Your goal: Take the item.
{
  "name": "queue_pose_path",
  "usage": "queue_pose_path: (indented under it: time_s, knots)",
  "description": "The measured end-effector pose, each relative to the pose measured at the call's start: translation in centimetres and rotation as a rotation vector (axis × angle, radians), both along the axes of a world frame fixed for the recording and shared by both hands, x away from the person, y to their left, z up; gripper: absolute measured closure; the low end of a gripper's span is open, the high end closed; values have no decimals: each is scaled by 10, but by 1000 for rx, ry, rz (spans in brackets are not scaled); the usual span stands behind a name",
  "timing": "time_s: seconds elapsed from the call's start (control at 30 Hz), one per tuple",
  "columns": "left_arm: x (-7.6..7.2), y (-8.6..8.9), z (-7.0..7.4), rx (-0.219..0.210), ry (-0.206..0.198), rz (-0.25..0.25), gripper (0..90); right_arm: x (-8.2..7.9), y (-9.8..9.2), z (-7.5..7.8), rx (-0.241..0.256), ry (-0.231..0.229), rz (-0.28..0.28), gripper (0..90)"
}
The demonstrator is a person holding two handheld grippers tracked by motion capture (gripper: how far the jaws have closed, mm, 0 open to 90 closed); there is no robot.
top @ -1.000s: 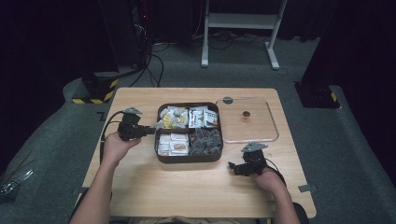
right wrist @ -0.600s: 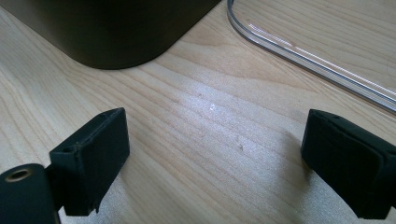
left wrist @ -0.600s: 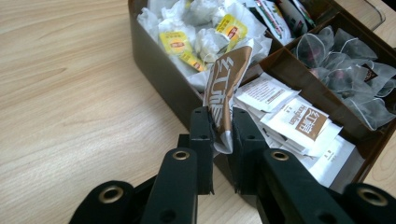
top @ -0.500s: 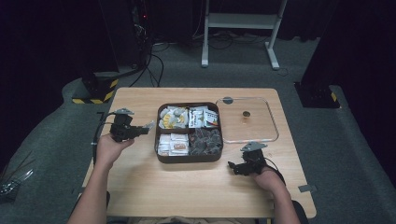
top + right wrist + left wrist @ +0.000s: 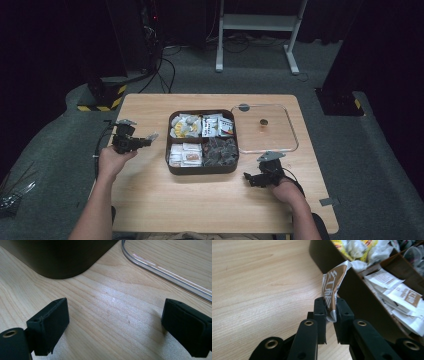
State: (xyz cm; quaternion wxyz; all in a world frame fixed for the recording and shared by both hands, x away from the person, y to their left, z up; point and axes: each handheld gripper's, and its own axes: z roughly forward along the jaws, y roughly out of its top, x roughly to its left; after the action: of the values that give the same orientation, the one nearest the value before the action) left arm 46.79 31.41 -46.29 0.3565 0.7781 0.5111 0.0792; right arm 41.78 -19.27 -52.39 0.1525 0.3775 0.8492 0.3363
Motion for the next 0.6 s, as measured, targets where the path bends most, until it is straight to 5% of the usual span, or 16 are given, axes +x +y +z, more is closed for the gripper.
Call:
queue_pose_path:
  time_s: [0.6]
  knots:
    - [20, 15, -30, 59, 79, 50, 807, -1, -1, -1, 5, -6, -1, 77]
